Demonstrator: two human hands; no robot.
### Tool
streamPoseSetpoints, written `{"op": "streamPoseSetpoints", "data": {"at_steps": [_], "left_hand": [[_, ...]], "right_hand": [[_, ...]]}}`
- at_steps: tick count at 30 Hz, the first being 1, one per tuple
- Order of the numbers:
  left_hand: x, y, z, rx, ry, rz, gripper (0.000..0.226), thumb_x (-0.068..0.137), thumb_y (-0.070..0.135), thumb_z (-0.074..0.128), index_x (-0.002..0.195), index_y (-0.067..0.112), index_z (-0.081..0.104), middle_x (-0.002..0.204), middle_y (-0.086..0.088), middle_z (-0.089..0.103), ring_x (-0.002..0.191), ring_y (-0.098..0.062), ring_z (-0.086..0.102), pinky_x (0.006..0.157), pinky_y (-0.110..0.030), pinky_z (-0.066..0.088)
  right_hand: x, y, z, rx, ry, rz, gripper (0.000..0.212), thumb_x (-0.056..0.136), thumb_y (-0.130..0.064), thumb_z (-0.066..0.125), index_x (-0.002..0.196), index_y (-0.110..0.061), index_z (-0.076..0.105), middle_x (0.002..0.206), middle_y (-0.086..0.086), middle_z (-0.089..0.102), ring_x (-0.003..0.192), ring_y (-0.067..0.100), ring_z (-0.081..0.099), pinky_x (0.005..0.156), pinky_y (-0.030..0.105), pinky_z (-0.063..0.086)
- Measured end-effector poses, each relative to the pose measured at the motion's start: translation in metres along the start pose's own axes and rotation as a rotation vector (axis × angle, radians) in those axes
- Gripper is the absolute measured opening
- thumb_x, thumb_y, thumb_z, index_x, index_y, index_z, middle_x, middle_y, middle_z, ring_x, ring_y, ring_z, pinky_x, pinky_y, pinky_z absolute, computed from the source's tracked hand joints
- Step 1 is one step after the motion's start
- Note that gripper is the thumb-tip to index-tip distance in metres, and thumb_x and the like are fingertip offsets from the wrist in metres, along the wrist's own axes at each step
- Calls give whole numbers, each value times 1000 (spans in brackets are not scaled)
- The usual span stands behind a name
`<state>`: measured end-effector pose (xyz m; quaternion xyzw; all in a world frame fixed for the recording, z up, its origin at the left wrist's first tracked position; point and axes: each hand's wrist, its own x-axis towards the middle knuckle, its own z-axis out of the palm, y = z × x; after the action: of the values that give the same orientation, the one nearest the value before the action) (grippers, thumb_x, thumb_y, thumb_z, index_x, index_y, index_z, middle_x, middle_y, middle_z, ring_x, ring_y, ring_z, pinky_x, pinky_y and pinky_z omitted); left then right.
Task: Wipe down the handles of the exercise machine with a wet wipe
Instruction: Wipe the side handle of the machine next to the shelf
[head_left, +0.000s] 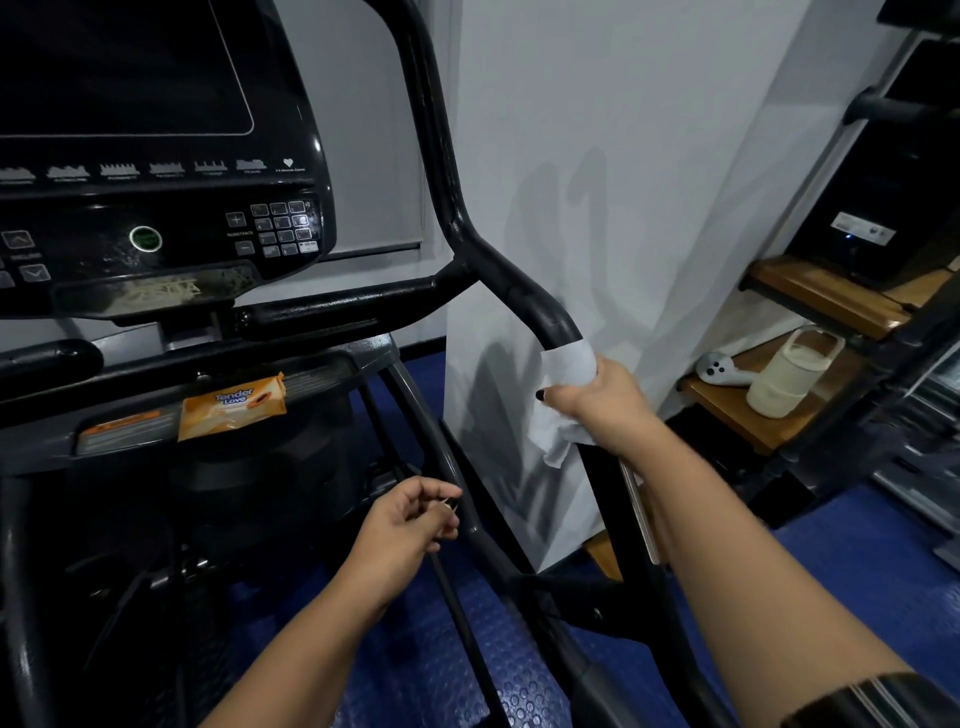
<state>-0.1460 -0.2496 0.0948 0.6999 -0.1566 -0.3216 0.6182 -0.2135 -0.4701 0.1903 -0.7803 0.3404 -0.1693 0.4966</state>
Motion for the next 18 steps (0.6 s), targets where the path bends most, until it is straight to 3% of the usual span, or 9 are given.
{"op": "streamPoseSetpoints", "data": {"at_steps": [4,7,9,12,15,18], "left_hand": [[0,1,5,1,-3,4,18,95,3,54,101,14,67,75,1,67,73,-12,66,67,-24,47],[0,1,6,4,-9,9,18,96,3,54,101,15,68,74,2,67,73,-11,66,66,-23,48],[0,1,5,3,-14,13,18,96,4,54,102,15,68,75,1,67,72,-10,66,66,-22,48],[0,0,0,-7,-1,16,18,95,4,55,102,14,68,76,0,67,73,-11,67,66,-23,48],[0,-2,-5,-17,5,14,18,95,3,55,102,14,68,76,-2,66,73,-12,67,66,-22,48],[-1,-2,-6,-8,-6,13,17,96,2,54,102,12,67,75,-2,65,73,-13,66,64,-21,47]], "right_hand": [[-17,10,19,-397,306,-173,27,85,-28,61,103,-19,43,81,-5,57,70,16,56,55,30,39],[-23,11,22,-480,363,-212,30,85,-25,62,107,-17,43,82,-4,56,72,19,56,58,31,40],[-18,6,13,-303,249,-154,20,83,-19,63,97,-19,48,75,-7,57,68,13,57,55,27,43],[-6,-5,-5,26,-63,10,20,79,-5,72,87,-18,60,72,-3,64,61,8,62,51,16,49],[5,-10,-18,130,-375,160,30,66,-5,76,94,-6,65,75,7,69,67,19,68,62,28,54],[10,-13,-21,188,-507,298,26,62,-4,69,86,0,62,67,11,66,58,23,66,56,28,53]]}}
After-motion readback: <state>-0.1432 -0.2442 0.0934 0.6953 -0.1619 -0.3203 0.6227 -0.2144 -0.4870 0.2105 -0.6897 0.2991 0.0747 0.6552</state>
